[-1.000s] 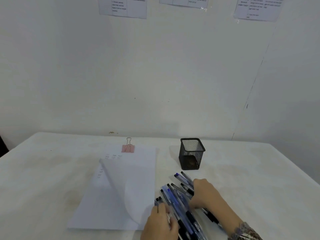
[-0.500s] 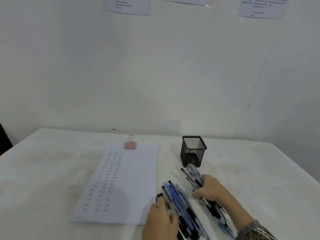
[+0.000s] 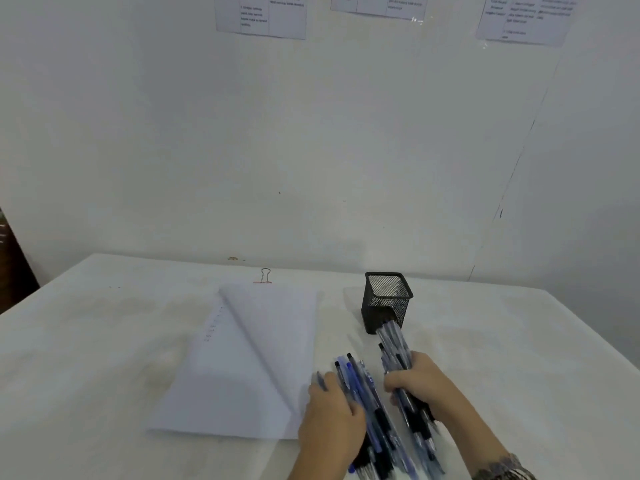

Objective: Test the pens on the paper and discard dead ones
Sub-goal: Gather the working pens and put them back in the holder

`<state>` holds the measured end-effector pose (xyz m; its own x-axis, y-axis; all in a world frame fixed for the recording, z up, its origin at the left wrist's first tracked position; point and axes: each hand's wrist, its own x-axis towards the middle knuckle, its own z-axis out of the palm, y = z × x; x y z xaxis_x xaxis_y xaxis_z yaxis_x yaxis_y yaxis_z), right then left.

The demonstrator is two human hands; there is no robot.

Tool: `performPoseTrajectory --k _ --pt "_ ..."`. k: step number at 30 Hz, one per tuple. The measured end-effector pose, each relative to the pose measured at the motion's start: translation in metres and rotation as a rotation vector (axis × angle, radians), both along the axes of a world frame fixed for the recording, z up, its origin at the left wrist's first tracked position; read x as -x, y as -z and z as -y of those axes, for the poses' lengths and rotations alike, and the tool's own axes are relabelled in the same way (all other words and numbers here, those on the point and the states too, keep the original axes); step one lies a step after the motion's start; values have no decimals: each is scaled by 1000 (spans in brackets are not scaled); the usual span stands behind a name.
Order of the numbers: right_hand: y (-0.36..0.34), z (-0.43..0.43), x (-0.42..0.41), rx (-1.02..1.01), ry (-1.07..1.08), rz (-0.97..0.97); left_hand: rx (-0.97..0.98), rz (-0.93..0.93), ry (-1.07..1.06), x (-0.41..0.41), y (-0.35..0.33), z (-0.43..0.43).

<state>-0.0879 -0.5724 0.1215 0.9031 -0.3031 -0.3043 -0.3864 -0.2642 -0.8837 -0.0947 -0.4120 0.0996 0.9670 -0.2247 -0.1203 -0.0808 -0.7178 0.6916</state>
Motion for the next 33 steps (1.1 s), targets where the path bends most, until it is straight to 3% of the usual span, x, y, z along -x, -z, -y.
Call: performPoseTrajectory --k 4,8,12,16,27,33 --pt "-17 4 10 -163 76 236 -29 -25 21 -1 7 0" --pt "-21 -5 23 -73 183 508 12 -23 29 -2 12 -1" --pt "0 -18 38 -65 272 628 43 -37 24 -6 14 -2" --pt "19 -19 44 -122 389 627 66 -37 39 -6 15 -5" --pt "13 -15 48 -172 455 667 148 -48 78 -5 16 -9" --pt "2 -12 41 -78 329 496 75 -59 81 -7 13 -6"
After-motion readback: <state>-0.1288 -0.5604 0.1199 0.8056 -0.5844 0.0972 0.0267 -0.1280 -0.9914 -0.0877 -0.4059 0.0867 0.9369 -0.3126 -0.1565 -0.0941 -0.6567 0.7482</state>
